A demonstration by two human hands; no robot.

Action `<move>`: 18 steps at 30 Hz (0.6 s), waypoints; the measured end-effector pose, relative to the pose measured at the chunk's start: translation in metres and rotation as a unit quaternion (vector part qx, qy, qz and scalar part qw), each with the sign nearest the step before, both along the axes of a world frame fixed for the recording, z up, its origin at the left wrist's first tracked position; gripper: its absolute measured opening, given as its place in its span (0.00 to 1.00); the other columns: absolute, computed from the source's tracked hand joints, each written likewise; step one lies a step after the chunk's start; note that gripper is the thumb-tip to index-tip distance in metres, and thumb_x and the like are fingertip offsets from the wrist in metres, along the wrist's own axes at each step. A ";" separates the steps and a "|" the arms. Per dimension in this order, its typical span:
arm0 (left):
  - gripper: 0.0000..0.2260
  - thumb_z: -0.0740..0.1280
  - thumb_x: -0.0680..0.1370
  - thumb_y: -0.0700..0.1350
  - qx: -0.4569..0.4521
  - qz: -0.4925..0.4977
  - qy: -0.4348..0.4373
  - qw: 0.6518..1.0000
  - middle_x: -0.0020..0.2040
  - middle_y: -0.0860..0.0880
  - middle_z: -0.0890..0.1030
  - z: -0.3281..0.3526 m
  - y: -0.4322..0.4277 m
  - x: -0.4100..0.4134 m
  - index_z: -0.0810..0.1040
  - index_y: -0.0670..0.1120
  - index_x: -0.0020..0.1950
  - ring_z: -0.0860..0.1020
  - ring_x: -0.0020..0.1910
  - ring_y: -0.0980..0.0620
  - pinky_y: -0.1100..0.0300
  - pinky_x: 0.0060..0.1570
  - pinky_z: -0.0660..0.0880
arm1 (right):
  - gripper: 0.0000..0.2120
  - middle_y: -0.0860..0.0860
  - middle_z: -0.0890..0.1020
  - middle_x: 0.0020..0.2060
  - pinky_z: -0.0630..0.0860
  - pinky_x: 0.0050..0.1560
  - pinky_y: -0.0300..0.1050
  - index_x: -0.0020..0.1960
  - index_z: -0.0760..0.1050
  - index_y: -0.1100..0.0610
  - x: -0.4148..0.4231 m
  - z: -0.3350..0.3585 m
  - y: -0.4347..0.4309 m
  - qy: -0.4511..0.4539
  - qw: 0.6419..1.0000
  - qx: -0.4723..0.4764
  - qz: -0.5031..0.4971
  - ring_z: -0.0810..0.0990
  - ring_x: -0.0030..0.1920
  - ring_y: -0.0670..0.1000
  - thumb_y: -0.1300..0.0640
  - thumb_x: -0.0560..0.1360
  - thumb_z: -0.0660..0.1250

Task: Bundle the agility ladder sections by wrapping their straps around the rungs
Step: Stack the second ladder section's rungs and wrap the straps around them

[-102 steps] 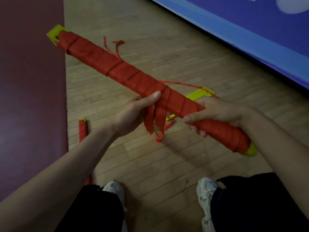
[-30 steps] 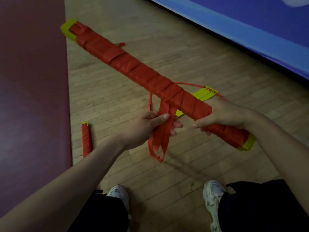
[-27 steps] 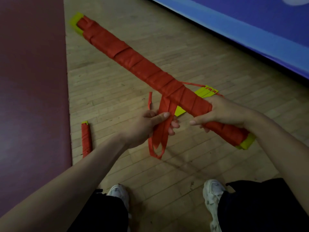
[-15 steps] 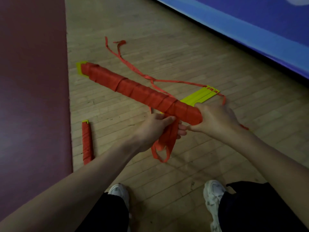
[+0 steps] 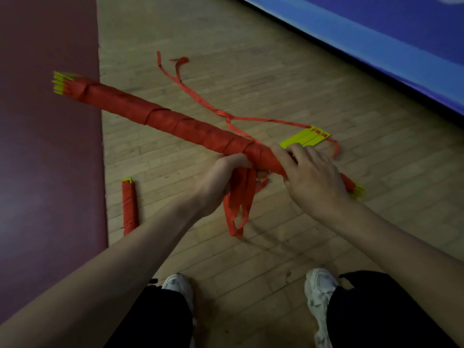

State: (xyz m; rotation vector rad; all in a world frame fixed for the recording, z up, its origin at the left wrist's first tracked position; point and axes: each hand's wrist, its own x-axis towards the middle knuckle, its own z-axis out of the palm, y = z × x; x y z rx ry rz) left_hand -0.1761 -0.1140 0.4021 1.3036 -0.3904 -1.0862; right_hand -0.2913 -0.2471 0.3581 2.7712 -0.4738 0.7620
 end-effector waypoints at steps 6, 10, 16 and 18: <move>0.17 0.68 0.77 0.46 0.009 0.070 -0.002 0.998 0.51 0.40 0.84 -0.004 0.000 0.002 0.77 0.36 0.61 0.84 0.48 0.45 0.59 0.39 0.80 | 0.33 0.58 0.75 0.56 0.77 0.50 0.54 0.69 0.66 0.57 -0.003 0.009 0.005 0.053 0.989 0.130 0.033 0.77 0.54 0.63 0.54 0.67 0.73; 0.16 0.66 0.77 0.45 0.017 0.048 -0.019 0.999 0.42 0.44 0.84 -0.002 0.002 0.005 0.77 0.35 0.59 0.83 0.39 0.49 0.59 0.37 0.79 | 0.35 0.42 0.77 0.54 0.75 0.56 0.50 0.65 0.68 0.44 -0.010 0.036 -0.017 0.142 0.919 0.365 0.041 0.77 0.56 0.48 0.32 0.63 0.70; 0.11 0.66 0.77 0.42 -0.001 -0.005 -0.038 0.999 0.44 0.43 0.84 0.001 0.004 0.007 0.79 0.36 0.55 0.82 0.40 0.48 0.56 0.44 0.81 | 0.14 0.45 0.85 0.36 0.79 0.42 0.44 0.48 0.76 0.52 -0.023 0.063 -0.028 0.228 0.729 0.637 0.100 0.84 0.41 0.50 0.51 0.65 0.74; 0.09 0.66 0.77 0.42 -0.013 -0.027 -0.045 0.999 0.45 0.42 0.84 0.002 0.005 0.007 0.79 0.37 0.53 0.82 0.41 0.49 0.54 0.46 0.81 | 0.10 0.51 0.84 0.36 0.78 0.36 0.45 0.45 0.77 0.53 -0.023 0.063 -0.024 0.243 0.667 0.696 0.104 0.83 0.36 0.53 0.56 0.66 0.73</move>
